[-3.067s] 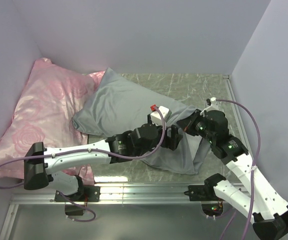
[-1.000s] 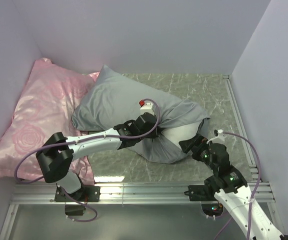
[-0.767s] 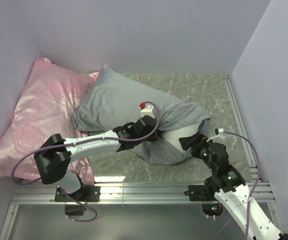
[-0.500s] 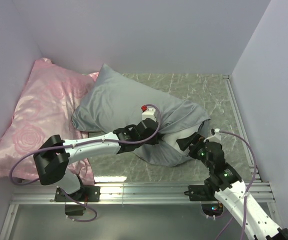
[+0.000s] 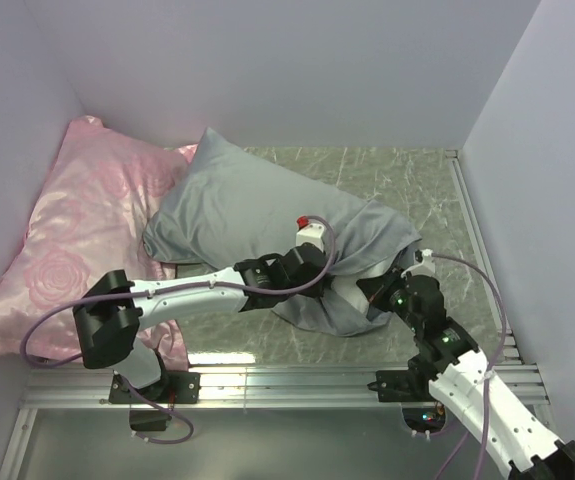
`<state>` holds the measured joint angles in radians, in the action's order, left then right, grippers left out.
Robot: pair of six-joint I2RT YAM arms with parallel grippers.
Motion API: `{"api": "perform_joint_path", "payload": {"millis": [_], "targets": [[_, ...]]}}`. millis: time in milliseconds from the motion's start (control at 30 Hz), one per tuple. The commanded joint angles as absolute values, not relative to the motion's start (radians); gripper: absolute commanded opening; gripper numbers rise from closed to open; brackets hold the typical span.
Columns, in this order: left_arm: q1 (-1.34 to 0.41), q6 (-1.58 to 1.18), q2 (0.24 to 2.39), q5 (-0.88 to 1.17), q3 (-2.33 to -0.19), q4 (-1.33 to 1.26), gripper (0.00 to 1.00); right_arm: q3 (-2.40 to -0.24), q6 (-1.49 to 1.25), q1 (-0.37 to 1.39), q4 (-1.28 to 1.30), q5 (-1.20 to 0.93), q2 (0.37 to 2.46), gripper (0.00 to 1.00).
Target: Remove the pillowcase from the pillow
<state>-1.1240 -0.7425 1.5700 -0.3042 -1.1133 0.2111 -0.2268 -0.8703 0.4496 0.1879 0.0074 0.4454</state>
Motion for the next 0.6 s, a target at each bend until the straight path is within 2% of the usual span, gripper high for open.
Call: {"api": "perform_joint_path", "payload": {"millis": [0,133,167,267,400,567], "targets": [[-1.153,-0.697,1.574,-0.31,-1.169,0.233,0.19,-0.41,-0.833,0.463,0.245,-0.023,0.445,0.0],[-1.189,-0.666,1.513,-0.328,-1.16,0.186,0.41,-0.665,-0.795,0.462,0.394,0.07,0.422,0.0],[-1.196,-0.658,1.497,-0.328,-1.152,0.169,0.53,-0.716,-0.779,0.462,0.415,0.115,0.428,0.0],[-1.229,-0.629,1.431,-0.325,-1.12,0.088,0.69,-0.921,-0.749,0.462,0.503,0.164,0.511,0.0],[-1.282,-0.601,1.336,-0.344,-1.103,0.032,0.72,-1.09,-0.738,0.462,0.514,0.152,0.601,0.0],[-1.322,-0.562,1.249,-0.341,-1.106,-0.031,0.76,-1.158,-0.736,0.463,0.509,0.147,0.656,0.0]]}}
